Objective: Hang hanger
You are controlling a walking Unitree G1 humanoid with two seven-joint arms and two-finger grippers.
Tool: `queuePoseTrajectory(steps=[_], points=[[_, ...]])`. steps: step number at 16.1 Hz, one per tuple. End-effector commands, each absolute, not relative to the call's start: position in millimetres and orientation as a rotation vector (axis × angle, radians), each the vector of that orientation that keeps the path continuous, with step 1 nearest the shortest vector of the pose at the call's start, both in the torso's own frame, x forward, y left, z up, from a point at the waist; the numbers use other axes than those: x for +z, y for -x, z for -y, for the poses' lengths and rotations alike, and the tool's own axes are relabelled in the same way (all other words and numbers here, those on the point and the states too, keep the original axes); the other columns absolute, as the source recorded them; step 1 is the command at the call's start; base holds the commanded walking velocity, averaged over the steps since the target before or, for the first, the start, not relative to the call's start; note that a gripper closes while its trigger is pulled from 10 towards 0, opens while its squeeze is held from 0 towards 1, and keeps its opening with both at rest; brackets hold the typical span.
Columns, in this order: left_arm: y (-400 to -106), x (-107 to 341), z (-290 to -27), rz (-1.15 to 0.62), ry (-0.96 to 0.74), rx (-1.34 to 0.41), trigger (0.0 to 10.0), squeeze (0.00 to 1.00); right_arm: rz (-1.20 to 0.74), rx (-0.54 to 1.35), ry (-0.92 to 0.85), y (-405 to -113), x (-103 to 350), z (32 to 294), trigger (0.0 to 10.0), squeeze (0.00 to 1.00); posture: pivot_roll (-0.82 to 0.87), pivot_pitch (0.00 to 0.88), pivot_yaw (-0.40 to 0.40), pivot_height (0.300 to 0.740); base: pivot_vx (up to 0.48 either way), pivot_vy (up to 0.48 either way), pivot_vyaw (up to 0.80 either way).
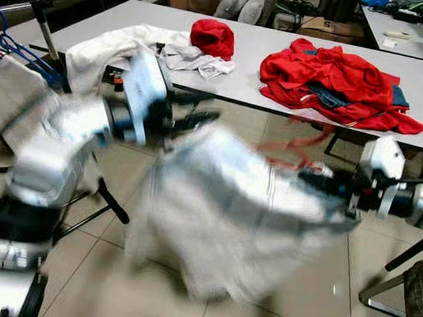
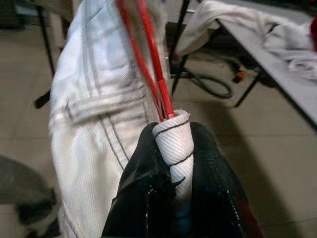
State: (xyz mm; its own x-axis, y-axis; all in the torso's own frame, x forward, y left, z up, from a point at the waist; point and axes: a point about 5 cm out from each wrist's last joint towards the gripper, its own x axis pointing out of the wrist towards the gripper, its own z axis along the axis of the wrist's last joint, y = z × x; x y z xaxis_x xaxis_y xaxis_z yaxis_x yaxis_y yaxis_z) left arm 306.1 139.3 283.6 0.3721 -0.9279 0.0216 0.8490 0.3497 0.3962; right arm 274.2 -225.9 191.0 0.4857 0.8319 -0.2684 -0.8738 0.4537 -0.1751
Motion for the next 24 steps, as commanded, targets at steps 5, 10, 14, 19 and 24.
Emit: queuePoseTrajectory(steps=[5,10,14,19,24], points=[[-287,272,-122,0.045,-0.3,-1.533,10.0,1.0,-0.124,1.157,0.317,-278,206,217,10.0,0.0,0.01,0.0,-0.009,0.74,0.0,0.0,0.0],[-316,241,-98,-0.023,-0.317,-1.357,10.0,0.0,-0.108,1.225,0.316,-274,207,202,10.0,0.0,0.01,0.0,-0.005,0.74,0.0,0.0,0.0],[-314,241,-82,-0.029,-0.282,-1.433,10.0,0.0,-0.109,1.244,0.324,-275,205,196,10.0,0.0,0.0,0.0,-0.001,0.74,0.0,0.0,0.0],[-308,234,-81,-0.072,-0.279,-1.509,0.0,0.0,-0.088,1.238,0.331,-278,208,193,10.0,0.0,0.0,0.0,0.003,0.74,0.0,0.0,0.0],[-307,239,-80,-0.027,-0.262,-1.523,10.0,0.0,-0.081,1.244,0.33,-278,209,191,10.0,0.0,0.0,0.0,0.001,0.74,0.0,0.0,0.0]])
